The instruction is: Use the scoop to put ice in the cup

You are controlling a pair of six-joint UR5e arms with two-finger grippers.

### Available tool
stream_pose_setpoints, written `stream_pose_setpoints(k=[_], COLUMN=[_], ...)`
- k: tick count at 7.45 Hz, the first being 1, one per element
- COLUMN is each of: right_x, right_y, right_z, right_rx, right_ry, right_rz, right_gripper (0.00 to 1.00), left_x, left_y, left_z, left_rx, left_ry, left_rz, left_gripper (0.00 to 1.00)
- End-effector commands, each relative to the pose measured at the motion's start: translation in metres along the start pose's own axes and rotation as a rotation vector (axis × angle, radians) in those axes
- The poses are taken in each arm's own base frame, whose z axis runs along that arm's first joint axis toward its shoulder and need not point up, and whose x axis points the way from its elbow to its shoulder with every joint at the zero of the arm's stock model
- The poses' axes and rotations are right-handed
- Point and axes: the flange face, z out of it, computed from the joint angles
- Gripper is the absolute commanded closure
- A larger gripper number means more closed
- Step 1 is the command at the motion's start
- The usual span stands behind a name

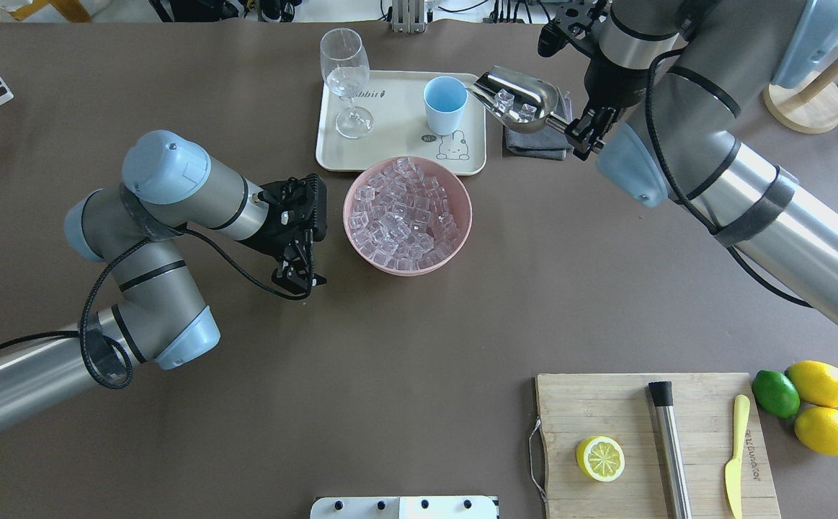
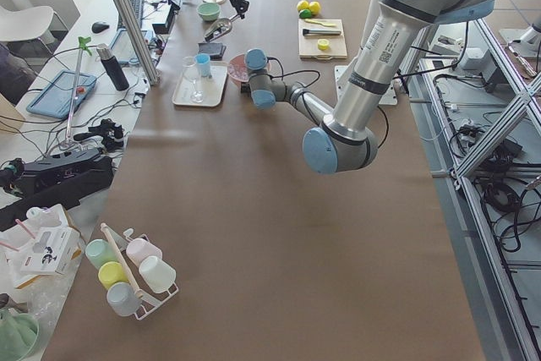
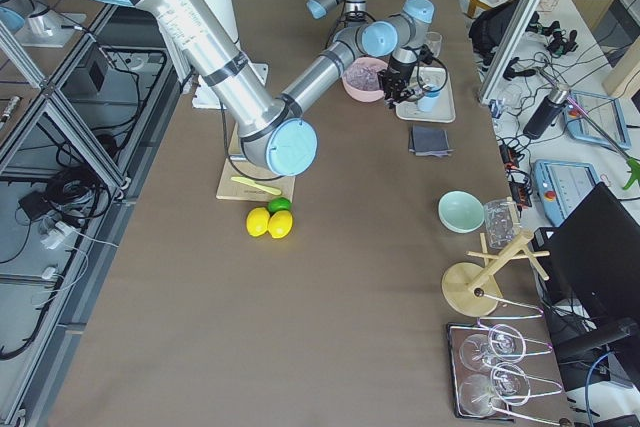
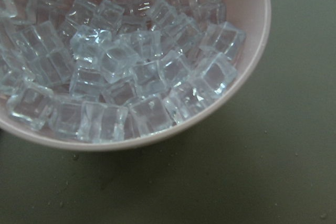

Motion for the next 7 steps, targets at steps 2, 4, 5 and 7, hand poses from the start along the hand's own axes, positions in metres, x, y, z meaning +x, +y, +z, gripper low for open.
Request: stream_pose_setpoints(k=[2,4,5,7], right_x=[-0.003,-0.001,-0.003,-0.013], right_y=[-0.106,-0.111,-0.115,-0.116], right_z=[-0.026,-0.026,-0.031,-0.023], right_rx=[-0.243,-0.310,-0.342,-0.376], right_ry=[0.080,0.111,0.132,0.150], right_rz=[-0.067,-0.077,-0.080,-0.109], right_gripper=[1.00,1.00,1.00,1.00], left_x=[-0.001,-0.007,-0.016,-0.043], left_y=[0.040,0.041,0.039,0.051], left_z=[-0.034,-0.043,-0.059,-0.107], left_rx=[-0.039,-0.050,-0.071,-0.139], left_ry=[0.019,0.010,-0.007,-0.076], left_rz=[-0.051,-0.063,-0.090,-0.176], left_gripper=[0.01,0.01,0.01,0.01])
